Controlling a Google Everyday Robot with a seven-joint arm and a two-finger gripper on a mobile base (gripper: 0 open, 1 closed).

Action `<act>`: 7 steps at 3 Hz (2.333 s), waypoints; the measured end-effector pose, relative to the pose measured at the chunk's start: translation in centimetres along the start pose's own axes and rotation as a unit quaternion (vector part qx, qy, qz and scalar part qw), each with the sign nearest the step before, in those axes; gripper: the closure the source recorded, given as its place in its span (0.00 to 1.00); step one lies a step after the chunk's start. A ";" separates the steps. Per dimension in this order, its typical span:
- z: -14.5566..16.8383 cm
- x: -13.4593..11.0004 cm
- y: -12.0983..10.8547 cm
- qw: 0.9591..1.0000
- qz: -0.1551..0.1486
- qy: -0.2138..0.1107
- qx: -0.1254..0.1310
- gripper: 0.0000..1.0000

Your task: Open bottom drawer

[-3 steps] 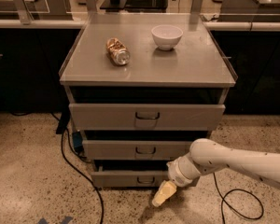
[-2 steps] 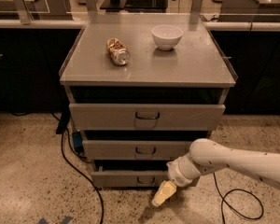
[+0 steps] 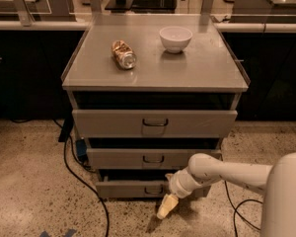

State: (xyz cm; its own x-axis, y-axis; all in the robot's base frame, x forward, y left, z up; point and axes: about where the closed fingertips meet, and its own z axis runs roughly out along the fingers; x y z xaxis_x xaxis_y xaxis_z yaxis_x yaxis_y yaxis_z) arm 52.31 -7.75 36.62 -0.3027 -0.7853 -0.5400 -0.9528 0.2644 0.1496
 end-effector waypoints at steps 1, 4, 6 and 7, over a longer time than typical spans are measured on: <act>1.5 0.5 -2.5 1.000 -0.005 -0.017 0.013 0.00; 3.9 2.9 -3.0 0.999 0.021 0.021 0.013 0.00; 7.6 6.1 -0.2 0.999 0.020 -0.023 0.039 0.00; 7.5 5.4 -1.9 0.996 0.021 -0.037 0.074 0.00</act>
Offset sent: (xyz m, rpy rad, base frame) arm 0.0191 -0.0015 -0.0192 0.0227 -0.0311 -0.0025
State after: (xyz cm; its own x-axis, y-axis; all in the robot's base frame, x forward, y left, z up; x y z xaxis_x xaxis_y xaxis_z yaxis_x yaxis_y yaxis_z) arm 52.69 -8.26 27.19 -0.3344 -0.7302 -0.5958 -0.9233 0.3807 0.0517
